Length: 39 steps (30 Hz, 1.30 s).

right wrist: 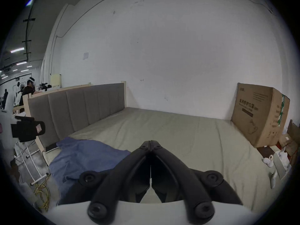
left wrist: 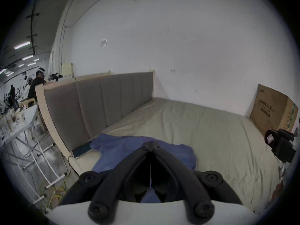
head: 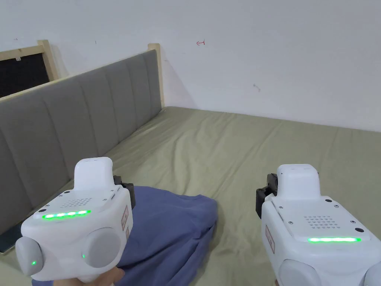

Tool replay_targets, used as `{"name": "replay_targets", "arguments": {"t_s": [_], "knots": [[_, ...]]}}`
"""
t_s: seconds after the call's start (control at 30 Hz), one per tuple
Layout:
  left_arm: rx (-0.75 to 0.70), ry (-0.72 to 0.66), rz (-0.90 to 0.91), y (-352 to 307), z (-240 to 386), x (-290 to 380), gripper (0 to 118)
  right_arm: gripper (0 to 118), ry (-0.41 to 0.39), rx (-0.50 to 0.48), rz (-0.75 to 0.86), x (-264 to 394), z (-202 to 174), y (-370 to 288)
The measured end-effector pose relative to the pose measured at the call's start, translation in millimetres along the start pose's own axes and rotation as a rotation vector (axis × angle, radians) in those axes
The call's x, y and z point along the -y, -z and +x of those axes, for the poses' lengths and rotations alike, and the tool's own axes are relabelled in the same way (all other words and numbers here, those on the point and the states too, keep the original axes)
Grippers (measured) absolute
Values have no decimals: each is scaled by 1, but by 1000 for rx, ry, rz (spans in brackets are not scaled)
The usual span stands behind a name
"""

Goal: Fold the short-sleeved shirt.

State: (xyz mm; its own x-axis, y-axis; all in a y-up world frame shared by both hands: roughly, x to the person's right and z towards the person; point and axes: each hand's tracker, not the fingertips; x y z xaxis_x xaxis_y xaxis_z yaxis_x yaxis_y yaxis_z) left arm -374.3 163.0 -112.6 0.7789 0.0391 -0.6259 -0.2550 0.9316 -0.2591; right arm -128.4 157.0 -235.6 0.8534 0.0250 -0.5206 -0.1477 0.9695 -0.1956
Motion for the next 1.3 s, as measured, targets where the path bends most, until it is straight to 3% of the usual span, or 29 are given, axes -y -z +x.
{"name": "replay_targets", "arguments": {"t_s": [0.2,0.23,0.27,0.3,0.33,0.37,0.43,0.7,0.77,0.83,0.87,0.9,0.93,1.03,1.07,1.1,1.3], "knots": [[26,27,-154,59,12,18,1,0,27,17,-43,11,9,13],[23,30,-186,76,14,23,15,0,33,21,-50,13,10,15],[28,37,-240,92,16,28,43,0,42,21,-60,14,11,18],[31,41,-308,111,18,34,82,0,48,18,-71,16,11,21],[51,23,-385,130,20,44,114,0,49,20,-79,19,12,23],[82,1,-462,145,21,53,118,0,46,25,-89,22,12,26],[122,-59,-470,161,23,69,114,0,38,28,-109,27,13,34],[86,50,-672,240,47,112,114,0,56,40,-208,50,22,59],[90,97,-774,263,54,135,103,0,53,50,-230,54,26,64],[67,117,-694,257,55,139,103,0,66,57,-249,57,30,67],[62,101,-713,251,56,133,98,0,74,58,-254,58,33,68],[57,73,-673,245,55,129,83,0,84,61,-258,59,35,69],[59,71,-648,244,52,128,59,0,94,64,-263,59,38,70],[-2,60,-658,247,48,116,6,0,113,66,-268,59,42,69],[-49,70,-672,249,45,116,6,0,113,68,-267,58,43,67],[13,17,-700,251,42,116,6,0,111,73,-263,58,43,65],[84,-10,-682,242,46,89,6,0,141,94,-259,56,56,59]]}}
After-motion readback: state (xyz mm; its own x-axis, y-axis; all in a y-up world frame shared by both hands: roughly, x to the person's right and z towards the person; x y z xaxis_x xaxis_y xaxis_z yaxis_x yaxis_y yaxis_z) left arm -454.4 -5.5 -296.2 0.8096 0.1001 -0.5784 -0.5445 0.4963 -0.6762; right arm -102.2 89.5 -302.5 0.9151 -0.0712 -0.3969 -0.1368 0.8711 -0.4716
